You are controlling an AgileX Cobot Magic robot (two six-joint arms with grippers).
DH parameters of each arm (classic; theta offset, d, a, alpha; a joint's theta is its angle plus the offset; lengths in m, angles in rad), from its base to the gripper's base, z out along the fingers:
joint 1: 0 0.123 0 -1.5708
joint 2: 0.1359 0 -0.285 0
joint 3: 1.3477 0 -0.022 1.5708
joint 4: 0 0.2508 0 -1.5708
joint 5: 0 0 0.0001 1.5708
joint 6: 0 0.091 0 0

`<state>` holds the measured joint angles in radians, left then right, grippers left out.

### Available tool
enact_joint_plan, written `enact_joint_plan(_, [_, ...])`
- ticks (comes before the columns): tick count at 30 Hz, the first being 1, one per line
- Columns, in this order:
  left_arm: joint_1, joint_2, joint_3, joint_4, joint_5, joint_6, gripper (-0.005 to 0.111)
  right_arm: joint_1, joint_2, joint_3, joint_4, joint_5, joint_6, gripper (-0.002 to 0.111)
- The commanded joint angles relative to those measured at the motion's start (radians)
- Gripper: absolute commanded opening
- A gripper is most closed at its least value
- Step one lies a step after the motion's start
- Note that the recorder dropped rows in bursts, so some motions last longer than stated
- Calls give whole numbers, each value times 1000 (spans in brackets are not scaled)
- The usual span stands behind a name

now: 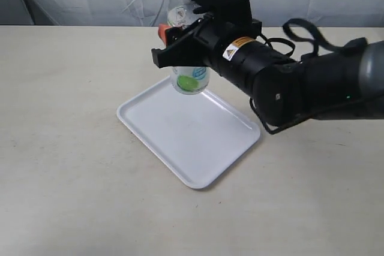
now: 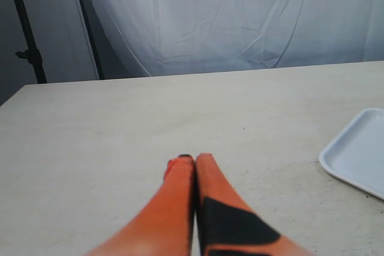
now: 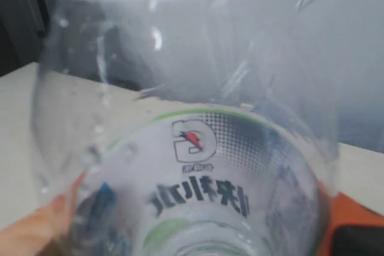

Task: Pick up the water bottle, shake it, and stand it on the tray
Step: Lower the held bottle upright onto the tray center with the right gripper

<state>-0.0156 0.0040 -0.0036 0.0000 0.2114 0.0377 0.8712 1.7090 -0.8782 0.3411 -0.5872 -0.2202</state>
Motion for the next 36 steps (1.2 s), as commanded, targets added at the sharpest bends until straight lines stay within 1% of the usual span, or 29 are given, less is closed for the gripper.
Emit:
enact_joint_plan(1, [-6, -4, 4, 0, -9, -2, 0, 3, 92, -3, -68, -211, 127, -1])
enact_joint_plan(11, [-6, -4, 4, 0, -9, -2, 0, 1, 242, -3, -64, -206, 125, -1])
enact_joint_plan(18, [-6, -4, 4, 0, -9, -2, 0, 1, 290, -3, -79, -202, 125, 0])
enact_joint_plan(19, [-6, -4, 4, 0, -9, -2, 0, 1, 291, -3, -90, -198, 125, 3])
enact_joint_plan(21, [-6, -4, 4, 0, -9, -2, 0, 1, 291, -3, -109, -191, 123, 14])
enact_joint_plan(26, [-6, -4, 4, 0, -9, -2, 0, 1, 291, -3, -107, -191, 123, 53])
enact_joint_plan(28, [-6, -4, 4, 0, -9, -2, 0, 1, 291, -3, -105, -191, 121, 64])
enact_joint_plan(29, [-6, -4, 4, 0, -9, -2, 0, 1, 291, -3, -105, -191, 121, 68])
enact_joint_plan(31, [-6, -4, 4, 0, -9, -2, 0, 1, 289, -3, -97, -176, 121, 71])
enact_joint_plan(36, [-6, -4, 4, 0, -9, -2, 0, 1, 286, -5, -97, -176, 121, 71])
